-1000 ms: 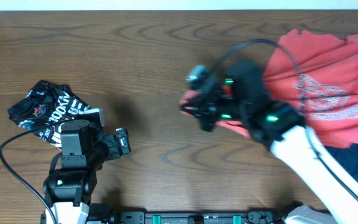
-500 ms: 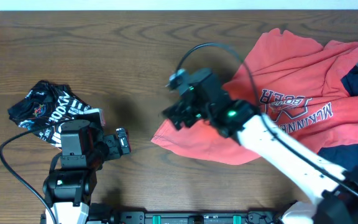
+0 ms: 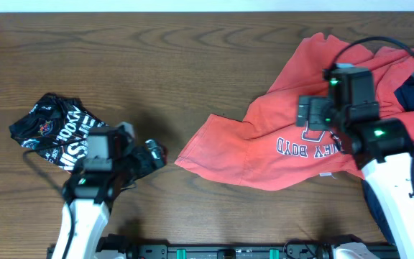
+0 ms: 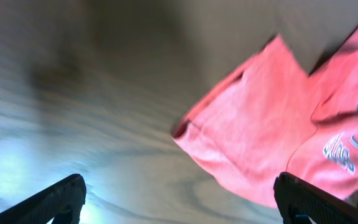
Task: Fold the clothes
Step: 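Grasp the orange shirt's left edge with the left gripper and pull left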
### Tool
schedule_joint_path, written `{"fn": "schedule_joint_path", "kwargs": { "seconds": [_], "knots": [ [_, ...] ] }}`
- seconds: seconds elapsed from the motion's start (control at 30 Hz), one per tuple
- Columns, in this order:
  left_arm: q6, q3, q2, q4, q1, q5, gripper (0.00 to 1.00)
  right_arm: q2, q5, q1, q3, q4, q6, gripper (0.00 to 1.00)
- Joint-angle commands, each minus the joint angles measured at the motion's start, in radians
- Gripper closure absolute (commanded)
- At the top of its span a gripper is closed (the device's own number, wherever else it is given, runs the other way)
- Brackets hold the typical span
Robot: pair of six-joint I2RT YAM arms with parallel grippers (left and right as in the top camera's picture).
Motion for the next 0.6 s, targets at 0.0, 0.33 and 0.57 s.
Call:
{"fn": "schedule_joint_path", "kwargs": {
  "seconds": [0.0,0.33,0.57],
  "knots": [
    [-0.137,-0.018,0.110,0.031,-0.084,0.042,0.02,-0.004,0.019,-0.075,0.004,-0.028,0.018,0.01],
    [-0.503,-0.018,0.463,0.278,-0.362,0.042,0.02,-0.004,0.019,-0.123,0.004,-0.060,0.017,0.01],
    [-0.710,-0.018,0.626,0.558,-0.549,0.042,0.02,-0.004,0.020,-0.123,0.004,-0.062,0.017,0.01]
  ]
}}
